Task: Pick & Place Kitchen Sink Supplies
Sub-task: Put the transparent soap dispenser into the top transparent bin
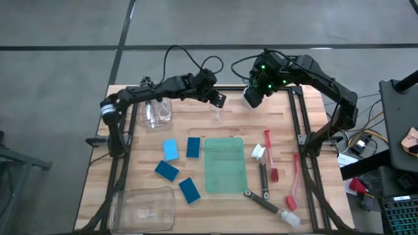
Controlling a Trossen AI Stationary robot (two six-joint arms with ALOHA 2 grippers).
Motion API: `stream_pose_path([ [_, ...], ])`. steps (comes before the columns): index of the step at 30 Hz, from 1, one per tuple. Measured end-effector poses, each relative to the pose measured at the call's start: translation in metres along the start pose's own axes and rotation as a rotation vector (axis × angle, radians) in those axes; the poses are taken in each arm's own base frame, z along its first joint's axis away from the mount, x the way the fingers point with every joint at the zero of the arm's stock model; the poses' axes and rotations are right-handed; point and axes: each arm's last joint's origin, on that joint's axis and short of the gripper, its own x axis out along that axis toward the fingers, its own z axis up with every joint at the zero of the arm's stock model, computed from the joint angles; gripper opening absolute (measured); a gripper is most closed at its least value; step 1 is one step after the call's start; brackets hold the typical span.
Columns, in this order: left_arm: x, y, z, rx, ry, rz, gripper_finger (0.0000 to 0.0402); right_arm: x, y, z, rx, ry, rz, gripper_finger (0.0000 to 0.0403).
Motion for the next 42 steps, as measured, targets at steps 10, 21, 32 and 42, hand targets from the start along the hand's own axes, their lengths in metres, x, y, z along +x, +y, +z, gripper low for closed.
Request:
stream_pose_path([
  [10,-0.055,0.002,0.006,0.015,-0.034,-0.021,0.0080,0.000,0.000,0.001,-0.007,-0.006,0.002,0.0194],
  [21,-0.141,0.015,-0.003,0.029,-0.031,-0.033,0.0077,0.001,0.000,0.002,-0.012,-0.020,-0.021,0.0194],
  [32,-0.218,0.046,-0.031,0.033,0.014,0.097,0.0077,0.001,0.001,0.004,-0.009,-0.040,-0.013,0.0194],
  [42,-0.242,0.063,-0.045,0.038,-0.002,0.258,0.0078,0.001,0.002,0.008,0.008,-0.082,0.006,0.0194],
])
